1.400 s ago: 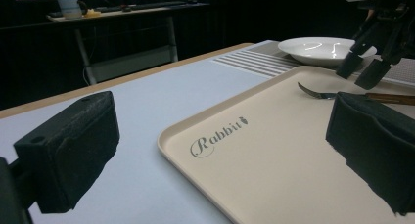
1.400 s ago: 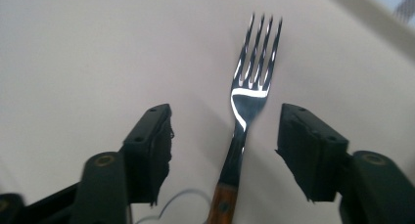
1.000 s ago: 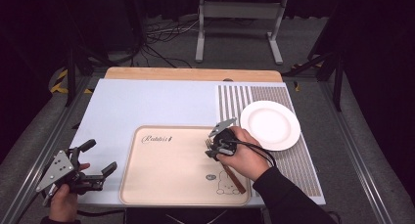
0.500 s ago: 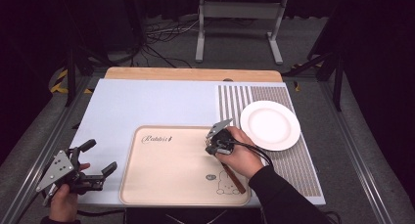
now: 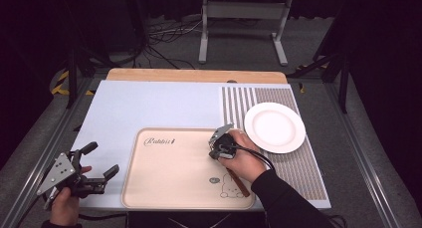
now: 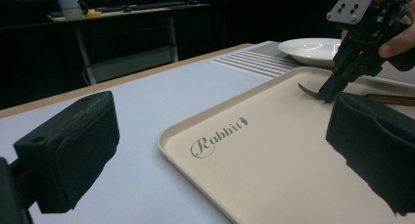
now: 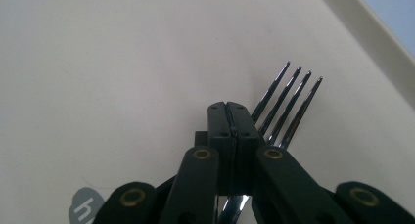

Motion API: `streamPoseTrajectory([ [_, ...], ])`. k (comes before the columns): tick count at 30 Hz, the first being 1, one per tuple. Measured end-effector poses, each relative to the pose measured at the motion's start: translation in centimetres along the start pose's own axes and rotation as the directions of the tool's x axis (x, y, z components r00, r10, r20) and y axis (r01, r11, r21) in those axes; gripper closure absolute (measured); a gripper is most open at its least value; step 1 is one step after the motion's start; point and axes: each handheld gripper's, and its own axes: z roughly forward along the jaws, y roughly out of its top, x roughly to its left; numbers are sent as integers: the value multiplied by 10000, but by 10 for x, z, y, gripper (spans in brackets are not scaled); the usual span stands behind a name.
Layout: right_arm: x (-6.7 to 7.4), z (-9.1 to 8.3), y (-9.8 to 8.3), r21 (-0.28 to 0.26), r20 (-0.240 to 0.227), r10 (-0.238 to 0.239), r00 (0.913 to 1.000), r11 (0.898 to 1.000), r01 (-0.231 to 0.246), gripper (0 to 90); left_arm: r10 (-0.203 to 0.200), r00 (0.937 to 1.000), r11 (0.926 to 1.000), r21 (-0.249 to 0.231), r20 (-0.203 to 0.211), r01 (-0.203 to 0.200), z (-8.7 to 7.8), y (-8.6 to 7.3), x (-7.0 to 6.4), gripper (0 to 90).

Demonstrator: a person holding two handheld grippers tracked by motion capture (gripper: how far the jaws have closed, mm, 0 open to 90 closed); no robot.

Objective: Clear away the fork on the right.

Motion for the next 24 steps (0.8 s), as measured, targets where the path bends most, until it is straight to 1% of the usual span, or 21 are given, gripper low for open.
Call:
streamPoseTrajectory([
  [5,-1,0,0,-6,28,30,10000,10000,-30,900,0,10000,10000,13,-1,0,0,0,0,0],
  [12,-4,-1,-1,33,187,84,9998,10000,-84,900,5,10000,10000,12,7,-5,0,0,0,0],
  [14,-7,-2,-2,53,314,119,9994,9999,-121,900,5,10000,10000,-8,5,-5,0,0,0,0],
  [24,-16,-6,-8,129,522,385,9979,9991,-392,900,6,10000,10000,1,15,-6,0,0,0,0],
])
